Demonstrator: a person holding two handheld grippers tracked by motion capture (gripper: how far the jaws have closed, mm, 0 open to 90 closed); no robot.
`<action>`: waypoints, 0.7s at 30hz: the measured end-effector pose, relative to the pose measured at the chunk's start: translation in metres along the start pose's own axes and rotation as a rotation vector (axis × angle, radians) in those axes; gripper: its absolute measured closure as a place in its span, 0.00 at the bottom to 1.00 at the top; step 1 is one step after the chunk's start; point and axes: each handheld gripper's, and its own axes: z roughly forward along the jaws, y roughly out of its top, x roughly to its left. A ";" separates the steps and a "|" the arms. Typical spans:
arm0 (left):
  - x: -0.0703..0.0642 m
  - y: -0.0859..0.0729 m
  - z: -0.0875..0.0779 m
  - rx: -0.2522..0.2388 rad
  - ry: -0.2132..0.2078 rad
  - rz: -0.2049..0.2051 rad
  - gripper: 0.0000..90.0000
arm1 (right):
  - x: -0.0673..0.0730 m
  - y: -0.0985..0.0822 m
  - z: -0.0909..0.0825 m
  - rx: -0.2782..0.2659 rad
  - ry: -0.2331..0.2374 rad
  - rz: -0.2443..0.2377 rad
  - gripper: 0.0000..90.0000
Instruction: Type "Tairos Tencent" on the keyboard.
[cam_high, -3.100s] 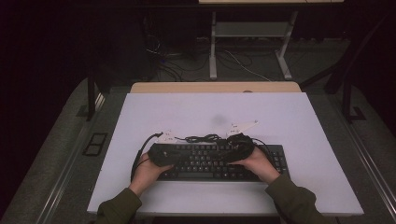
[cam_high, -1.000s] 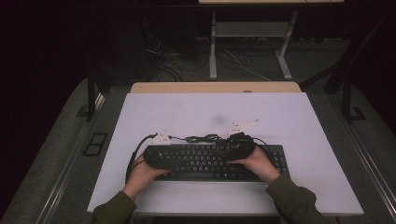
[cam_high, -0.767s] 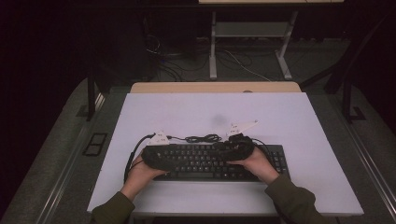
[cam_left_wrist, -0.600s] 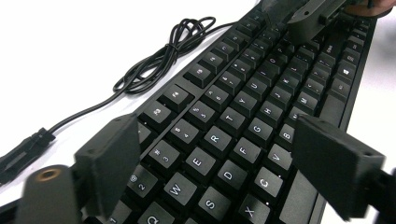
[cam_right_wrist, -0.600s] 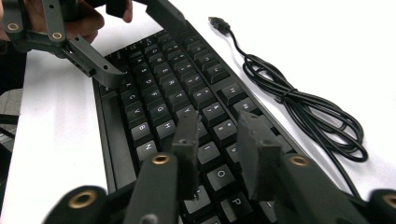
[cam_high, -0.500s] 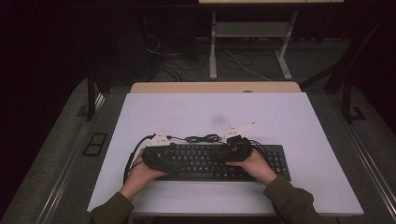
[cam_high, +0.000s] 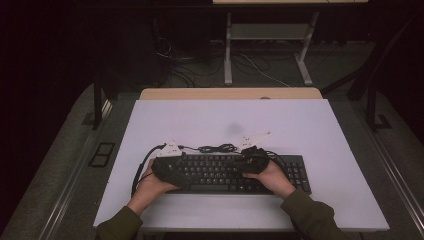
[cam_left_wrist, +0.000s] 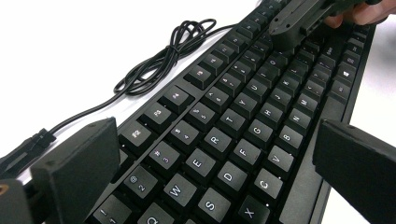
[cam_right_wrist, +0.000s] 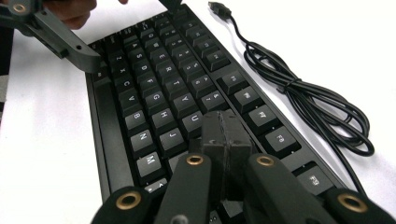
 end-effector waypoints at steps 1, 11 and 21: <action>0.000 0.000 0.000 0.000 -0.001 0.001 0.00 | 0.000 0.000 0.000 0.002 0.001 0.001 0.99; 0.001 0.000 0.000 0.000 0.002 -0.004 0.00 | -0.002 -0.002 0.003 0.032 0.001 0.001 0.99; 0.001 -0.001 0.001 0.002 0.002 -0.006 0.00 | -0.002 -0.004 0.005 0.054 0.000 -0.001 0.99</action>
